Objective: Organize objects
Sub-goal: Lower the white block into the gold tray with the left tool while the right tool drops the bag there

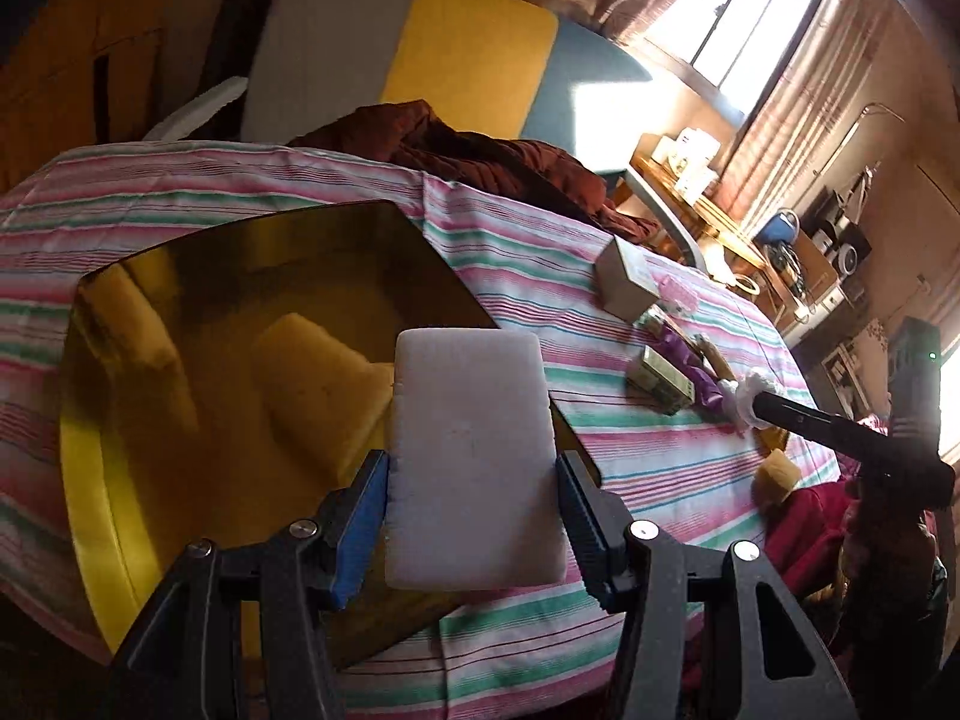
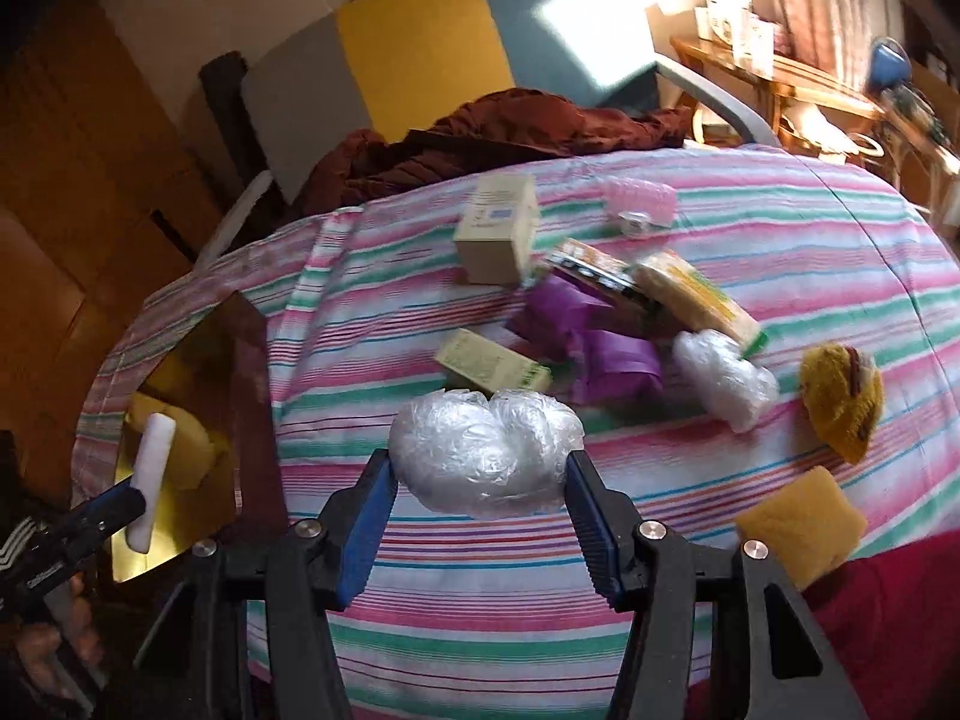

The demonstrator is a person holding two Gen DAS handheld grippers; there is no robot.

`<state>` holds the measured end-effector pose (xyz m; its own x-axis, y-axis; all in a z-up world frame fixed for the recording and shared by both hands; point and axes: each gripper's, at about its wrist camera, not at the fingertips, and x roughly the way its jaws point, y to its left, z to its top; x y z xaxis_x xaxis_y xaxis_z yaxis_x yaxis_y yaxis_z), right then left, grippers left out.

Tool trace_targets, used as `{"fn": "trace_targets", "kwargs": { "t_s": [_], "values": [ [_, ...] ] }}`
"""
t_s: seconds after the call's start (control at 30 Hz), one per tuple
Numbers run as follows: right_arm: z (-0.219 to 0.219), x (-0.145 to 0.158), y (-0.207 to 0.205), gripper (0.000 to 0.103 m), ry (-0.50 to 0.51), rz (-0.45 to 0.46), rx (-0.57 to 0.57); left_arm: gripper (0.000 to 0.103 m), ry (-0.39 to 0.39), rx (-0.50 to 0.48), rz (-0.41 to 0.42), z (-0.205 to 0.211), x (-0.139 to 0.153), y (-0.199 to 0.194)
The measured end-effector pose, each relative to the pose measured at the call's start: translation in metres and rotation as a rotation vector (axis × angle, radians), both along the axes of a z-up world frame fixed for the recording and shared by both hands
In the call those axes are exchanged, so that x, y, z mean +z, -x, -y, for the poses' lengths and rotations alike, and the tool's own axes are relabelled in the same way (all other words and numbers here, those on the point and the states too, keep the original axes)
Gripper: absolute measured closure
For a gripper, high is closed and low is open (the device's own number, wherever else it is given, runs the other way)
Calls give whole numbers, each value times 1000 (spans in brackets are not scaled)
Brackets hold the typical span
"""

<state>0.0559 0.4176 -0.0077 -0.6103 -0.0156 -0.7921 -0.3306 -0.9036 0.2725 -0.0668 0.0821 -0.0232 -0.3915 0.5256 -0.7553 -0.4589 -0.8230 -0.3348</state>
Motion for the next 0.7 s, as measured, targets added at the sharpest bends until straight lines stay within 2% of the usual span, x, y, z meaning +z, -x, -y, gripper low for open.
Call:
{"fn": "trace_targets", "kwargs": {
  "t_s": [0.2, 0.43, 0.5, 0.53, 0.57, 0.6, 0.67, 0.7],
  "values": [
    [99, 17, 40, 45, -2, -47, 258, 47, 3, 152, -15, 59, -1, 14],
    [203, 5, 75, 45, -16, -14, 496, 46, 47, 273, -40, 105, -5, 30],
    [220, 0, 82, 44, 6, -3, 530, 41, 56, 303, -25, 115, -9, 38],
    [229, -1, 86, 43, 19, -1, 544, 35, 59, 317, -12, 118, -12, 40],
    [237, -3, 90, 39, 38, -1, 554, 30, 59, 338, -3, 122, -14, 42],
    [241, -5, 94, 23, 75, -3, 567, 28, 53, 354, 3, 126, -15, 41],
    [248, -9, 95, 5, 151, -16, 587, 28, 40, 364, 10, 131, -18, 39],
    [253, -10, 96, 5, 162, -15, 595, 27, 40, 370, 13, 134, -20, 38]
  ]
}}
